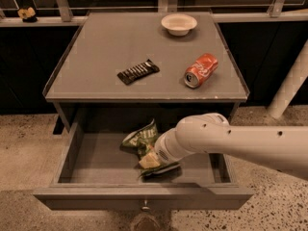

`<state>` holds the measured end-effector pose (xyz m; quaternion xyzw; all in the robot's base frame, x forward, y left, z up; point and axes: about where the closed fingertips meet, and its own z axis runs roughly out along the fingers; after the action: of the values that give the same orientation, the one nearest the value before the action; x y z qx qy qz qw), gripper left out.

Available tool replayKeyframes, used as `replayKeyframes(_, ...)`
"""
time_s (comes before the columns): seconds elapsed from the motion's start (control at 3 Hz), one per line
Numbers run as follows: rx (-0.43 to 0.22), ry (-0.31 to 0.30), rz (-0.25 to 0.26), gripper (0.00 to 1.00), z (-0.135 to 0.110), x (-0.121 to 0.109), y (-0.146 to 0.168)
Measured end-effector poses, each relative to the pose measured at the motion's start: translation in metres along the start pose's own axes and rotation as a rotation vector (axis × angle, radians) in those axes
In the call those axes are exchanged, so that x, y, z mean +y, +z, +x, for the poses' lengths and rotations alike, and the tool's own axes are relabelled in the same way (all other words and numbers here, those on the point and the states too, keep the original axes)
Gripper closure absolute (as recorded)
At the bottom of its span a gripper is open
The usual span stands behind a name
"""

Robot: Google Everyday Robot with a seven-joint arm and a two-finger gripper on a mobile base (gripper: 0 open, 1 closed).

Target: Pick green jalapeno chip bag from top drawer and place on counter

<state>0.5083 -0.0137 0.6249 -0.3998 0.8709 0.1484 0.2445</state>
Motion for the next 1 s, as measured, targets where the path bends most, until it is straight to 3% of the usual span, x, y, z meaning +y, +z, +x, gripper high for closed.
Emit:
replayKeyframes(0.67,0.0,0.0,0.0,0.93,0.0,0.0,0.0)
replayKeyframes(1.0,0.0,0.0,0.0,1.0,0.0,0.0,0.0)
